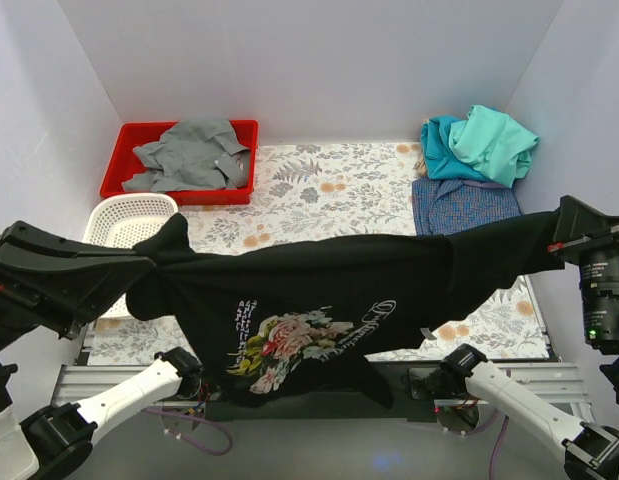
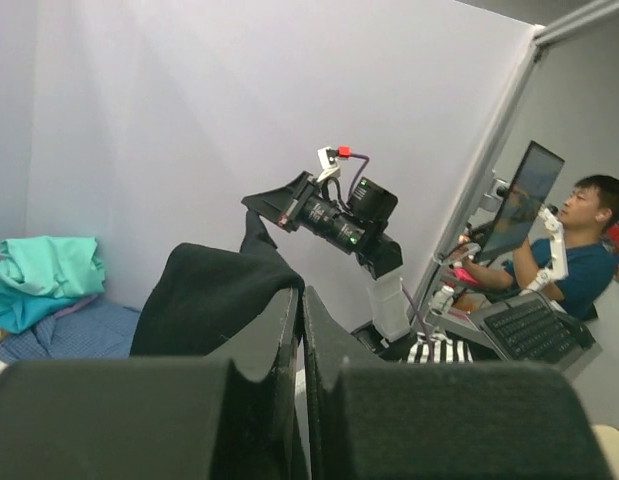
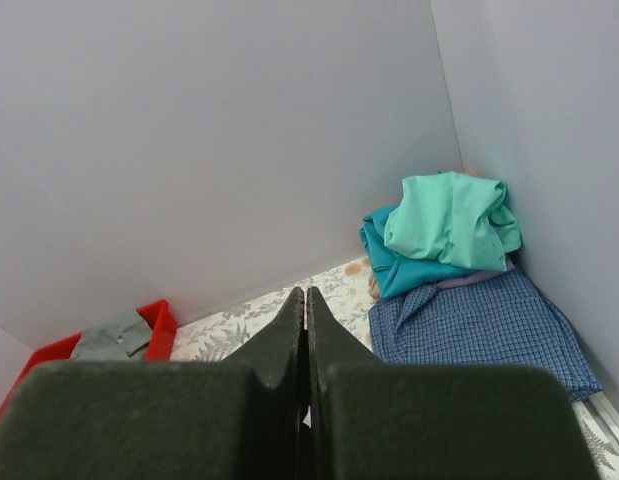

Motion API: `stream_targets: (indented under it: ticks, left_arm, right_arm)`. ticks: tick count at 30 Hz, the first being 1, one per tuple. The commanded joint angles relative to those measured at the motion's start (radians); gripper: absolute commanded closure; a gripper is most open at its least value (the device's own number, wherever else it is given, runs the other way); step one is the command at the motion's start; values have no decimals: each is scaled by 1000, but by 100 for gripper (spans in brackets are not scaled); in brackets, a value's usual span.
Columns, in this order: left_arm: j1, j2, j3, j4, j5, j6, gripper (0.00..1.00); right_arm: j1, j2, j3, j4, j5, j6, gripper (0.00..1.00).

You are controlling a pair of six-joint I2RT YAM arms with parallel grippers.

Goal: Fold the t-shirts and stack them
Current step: Flatten the tshirt out

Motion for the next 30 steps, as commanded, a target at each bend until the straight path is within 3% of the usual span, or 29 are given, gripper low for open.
stream_targets:
  ticks: [1, 5, 11, 16, 22, 26, 29, 30]
  left_arm:
    - [0, 47, -49, -42, -194, -8, 100]
    - [0, 72, -277, -55, -412, -25, 100]
    - [0, 188, -585, -21, -857, -20, 100]
    - [3, 372, -684, 92, -1096, -2, 100]
    - [153, 691, -599, 123, -1089, 11, 100]
    - [271, 849, -539, 187, -1022, 35, 100]
    - [324, 950, -497, 289, -985, 63, 83]
    - [331, 975, -479, 333, -974, 73, 82]
  right_arm:
    - [-6, 68, -25, 80, 21, -76, 99]
    - [-6, 159, -143, 177, -7, -89, 99]
    - [-6, 320, -246, 306, 7, -135, 99]
    - [-8, 491, -277, 402, 41, -156, 99]
    - [-78, 686, -271, 574, 35, -221, 99]
    - [-144, 913, -159, 637, 19, -234, 99]
    - [-196, 1046, -65, 707, 68, -242, 99]
    - [-227, 1074, -42, 726, 74, -242, 99]
